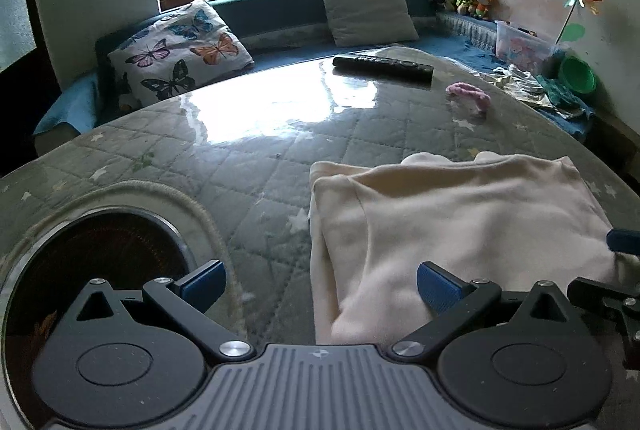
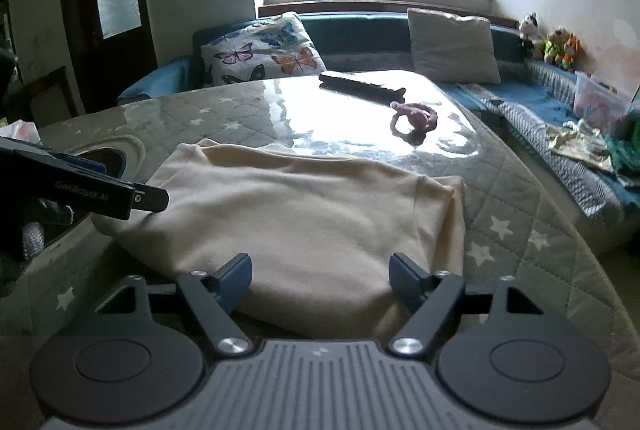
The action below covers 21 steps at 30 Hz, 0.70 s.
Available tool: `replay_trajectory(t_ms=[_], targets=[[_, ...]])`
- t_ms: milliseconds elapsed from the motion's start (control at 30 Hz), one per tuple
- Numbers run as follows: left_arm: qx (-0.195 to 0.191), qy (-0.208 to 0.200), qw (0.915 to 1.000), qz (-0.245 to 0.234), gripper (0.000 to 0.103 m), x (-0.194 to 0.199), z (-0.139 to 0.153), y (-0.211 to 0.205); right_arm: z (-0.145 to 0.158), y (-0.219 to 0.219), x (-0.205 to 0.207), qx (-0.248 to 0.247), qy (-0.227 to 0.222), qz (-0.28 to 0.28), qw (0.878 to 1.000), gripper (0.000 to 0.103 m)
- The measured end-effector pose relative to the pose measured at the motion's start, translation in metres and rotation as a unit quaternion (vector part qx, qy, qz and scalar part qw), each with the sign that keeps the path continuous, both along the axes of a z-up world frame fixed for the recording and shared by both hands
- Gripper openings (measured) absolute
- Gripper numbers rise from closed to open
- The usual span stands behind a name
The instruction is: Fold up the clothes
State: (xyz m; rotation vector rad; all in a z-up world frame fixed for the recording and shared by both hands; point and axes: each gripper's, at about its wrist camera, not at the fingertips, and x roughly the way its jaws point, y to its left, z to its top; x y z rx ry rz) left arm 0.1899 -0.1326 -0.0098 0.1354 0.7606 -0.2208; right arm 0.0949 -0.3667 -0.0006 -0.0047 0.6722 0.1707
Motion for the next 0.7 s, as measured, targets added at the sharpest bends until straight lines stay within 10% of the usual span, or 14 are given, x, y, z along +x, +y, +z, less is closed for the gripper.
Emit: replay_trajectory(t_ms=[700], targets=[[-0.008, -0.02, 0.9996, 0.02, 0.103, -0.068, 0.005, 0.028, 0.006, 0.029, -0.036, -0.016, -0.01, -0.013, 1.0, 0.103]])
